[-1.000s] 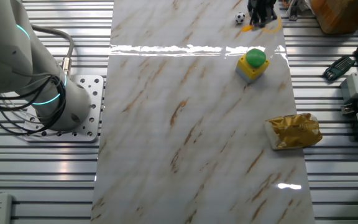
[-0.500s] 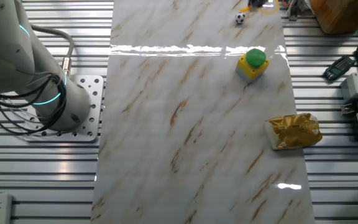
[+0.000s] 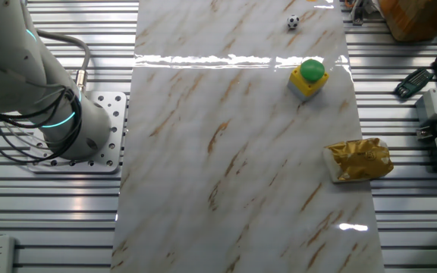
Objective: Attach the bubble ring to the ball
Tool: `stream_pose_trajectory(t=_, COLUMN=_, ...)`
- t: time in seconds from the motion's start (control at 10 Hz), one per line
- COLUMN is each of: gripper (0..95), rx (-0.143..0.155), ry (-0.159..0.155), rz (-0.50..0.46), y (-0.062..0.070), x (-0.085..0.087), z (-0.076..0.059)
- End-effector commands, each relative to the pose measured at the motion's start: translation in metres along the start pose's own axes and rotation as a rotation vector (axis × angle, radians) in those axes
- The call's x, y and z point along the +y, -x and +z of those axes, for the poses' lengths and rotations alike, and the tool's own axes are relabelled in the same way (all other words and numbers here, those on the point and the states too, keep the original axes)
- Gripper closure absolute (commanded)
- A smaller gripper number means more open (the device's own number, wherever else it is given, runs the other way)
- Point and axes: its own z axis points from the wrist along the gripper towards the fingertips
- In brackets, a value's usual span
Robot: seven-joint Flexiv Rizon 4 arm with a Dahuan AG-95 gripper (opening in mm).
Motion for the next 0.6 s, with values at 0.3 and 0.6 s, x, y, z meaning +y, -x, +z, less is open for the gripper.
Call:
stream_pose_trajectory(t=0.3, gripper=95.0, rx=-0.001, ry=-0.001, rz=0.005, y=-0.004, x=0.006, z=0.004)
stream_pose_trajectory(t=0.6, gripper=95.0, rx=-0.002, ry=-0.004, rz=0.015, y=-0.017, x=0.016, z=0.014)
